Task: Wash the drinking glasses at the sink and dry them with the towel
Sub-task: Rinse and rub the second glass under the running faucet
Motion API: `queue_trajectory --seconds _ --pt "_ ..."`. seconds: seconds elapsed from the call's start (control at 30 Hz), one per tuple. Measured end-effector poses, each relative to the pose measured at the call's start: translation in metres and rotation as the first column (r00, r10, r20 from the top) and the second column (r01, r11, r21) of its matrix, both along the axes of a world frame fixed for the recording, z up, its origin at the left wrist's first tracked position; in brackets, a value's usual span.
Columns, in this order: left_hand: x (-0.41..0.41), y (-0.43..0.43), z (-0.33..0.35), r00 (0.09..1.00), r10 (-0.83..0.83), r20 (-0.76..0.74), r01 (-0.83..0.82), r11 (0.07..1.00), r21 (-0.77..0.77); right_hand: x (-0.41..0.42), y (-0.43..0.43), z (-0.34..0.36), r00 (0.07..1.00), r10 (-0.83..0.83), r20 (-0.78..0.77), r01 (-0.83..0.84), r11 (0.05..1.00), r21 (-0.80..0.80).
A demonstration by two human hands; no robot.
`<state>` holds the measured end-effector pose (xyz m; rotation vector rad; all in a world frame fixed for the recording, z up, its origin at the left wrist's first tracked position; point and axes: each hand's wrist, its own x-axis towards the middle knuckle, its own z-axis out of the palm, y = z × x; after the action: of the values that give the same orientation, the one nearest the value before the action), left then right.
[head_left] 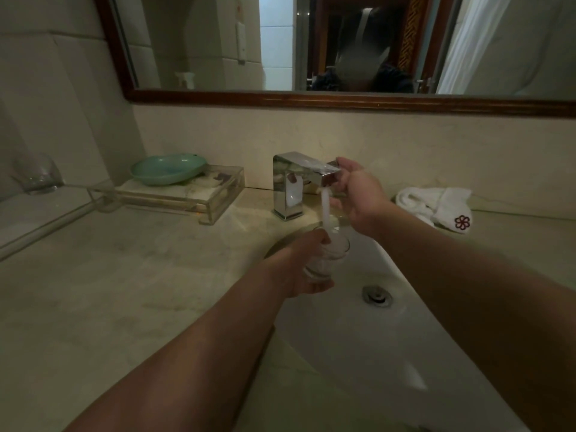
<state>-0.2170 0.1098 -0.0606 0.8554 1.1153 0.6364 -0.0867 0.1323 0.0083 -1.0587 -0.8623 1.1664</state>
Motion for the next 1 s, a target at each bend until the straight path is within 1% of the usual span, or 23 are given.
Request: queue_trajectory --seconds 0.1,0.13,0.2,0.23,0.27,0.3,0.33,0.37,0.4,0.47,0.5,0.57,0.63,0.67,0.7,0.73,0.77,0.8,0.83,0.87,0.9,0.97,1.0 --pt "0.0 -0.002 0.0 0.999 -0.042 -0.003 0.042 0.999 0.018 0.019 -0.015 -0.001 0.985 0.164 0.052 -0.166 0.986 0.027" --pt "0.001 -0.004 0.001 0.998 -0.068 0.01 0.068 0.997 0.02 0.028 -0.021 -0.002 0.976 0.177 0.128 -0.18 0.984 0.012" --pt "-0.001 -0.009 0.002 0.993 -0.116 0.022 0.115 0.992 0.043 0.034 -0.037 -0.002 0.912 0.105 0.396 -0.101 0.994 -0.031" --pt "-0.003 -0.011 0.0 0.987 -0.157 -0.041 0.16 0.98 0.116 0.031 -0.045 -0.005 0.835 0.09 0.544 -0.074 0.996 -0.051" --pt "-0.004 -0.009 -0.006 0.965 -0.223 -0.139 0.25 0.941 0.229 0.023 -0.056 -0.011 0.728 0.1 0.678 -0.08 0.995 -0.061" --pt "-0.003 -0.012 -0.007 0.954 -0.229 -0.194 0.283 0.901 0.328 0.015 -0.067 -0.02 0.615 0.117 0.78 -0.103 0.992 -0.067" --pt "-0.001 -0.012 -0.01 0.927 -0.271 -0.259 0.364 0.819 0.443 0.006 -0.077 -0.031 0.515 0.124 0.848 -0.122 0.99 -0.071" --pt "0.0 -0.02 -0.011 0.892 -0.294 -0.343 0.434 0.767 0.472 0.001 -0.086 -0.04 0.452 0.109 0.885 -0.112 0.992 -0.065" --pt "0.002 -0.025 -0.014 0.865 -0.296 -0.405 0.475 0.743 0.472 -0.002 -0.095 -0.045 0.436 0.085 0.896 -0.077 0.995 -0.056" --pt "0.004 -0.026 -0.015 0.825 -0.273 -0.495 0.537 0.651 0.536 0.003 -0.104 -0.049 0.46 0.055 0.886 0.017 0.997 -0.071" --pt "0.002 -0.03 -0.014 0.807 -0.268 -0.527 0.566 0.608 0.557 0.009 -0.107 -0.05 0.472 0.082 0.878 0.046 0.992 -0.118" --pt "0.005 -0.03 -0.016 0.802 -0.268 -0.534 0.563 0.638 0.526 0.016 -0.11 -0.05 0.534 0.174 0.828 0.061 0.968 -0.243" --pt "0.007 -0.03 -0.015 0.815 -0.35 -0.461 0.558 0.687 0.466 0.021 -0.112 -0.054 0.569 0.192 0.8 0.077 0.956 -0.283" --pt "0.012 -0.034 -0.012 0.849 -0.369 -0.378 0.511 0.756 0.408 0.024 -0.111 -0.056 0.577 0.174 0.798 0.103 0.954 -0.282" --pt "0.012 -0.038 -0.007 0.904 -0.314 -0.289 0.399 0.862 0.313 0.025 -0.11 -0.057 0.596 0.16 0.787 0.126 0.949 -0.288" --pt "0.013 -0.042 -0.003 0.952 -0.244 -0.187 0.275 0.948 0.16 0.028 -0.106 -0.06 0.632 0.159 0.759 0.145 0.937 -0.318" --pt "0.013 -0.043 -0.001 0.97 -0.195 -0.142 0.204 0.978 0.048 0.032 -0.104 -0.062 0.682 0.178 0.71 0.152 0.914 -0.376" --pt "0.016 -0.042 0.0 0.967 -0.2 -0.156 0.201 0.979 -0.009 0.038 -0.104 -0.064 0.726 0.204 0.656 0.146 0.887 -0.437" --pt "0.017 -0.044 0.002 0.957 -0.233 -0.172 0.231 0.972 -0.034 0.041 -0.104 -0.065 0.745 0.222 0.629 0.141 0.87 -0.473" --pt "0.018 -0.043 0.001 0.945 -0.269 -0.187 0.267 0.963 -0.036 0.046 -0.103 -0.066 0.732 0.21 0.648 0.16 0.872 -0.463" --pt "0.019 -0.045 0.004 0.936 -0.286 -0.207 0.287 0.958 -0.024 0.051 -0.101 -0.066 0.696 0.157 0.701 0.2 0.895 -0.399" --pt "0.018 -0.041 0.004 0.919 -0.282 -0.275 0.302 0.953 0.032 0.059 -0.098 -0.059 0.654 -0.068 0.753 0.282 0.946 -0.159" --pt "0.016 -0.039 0.003 0.905 -0.28 -0.32 0.318 0.945 0.071 0.061 -0.098 -0.054 0.666 -0.186 0.722 0.311 0.95 -0.042"
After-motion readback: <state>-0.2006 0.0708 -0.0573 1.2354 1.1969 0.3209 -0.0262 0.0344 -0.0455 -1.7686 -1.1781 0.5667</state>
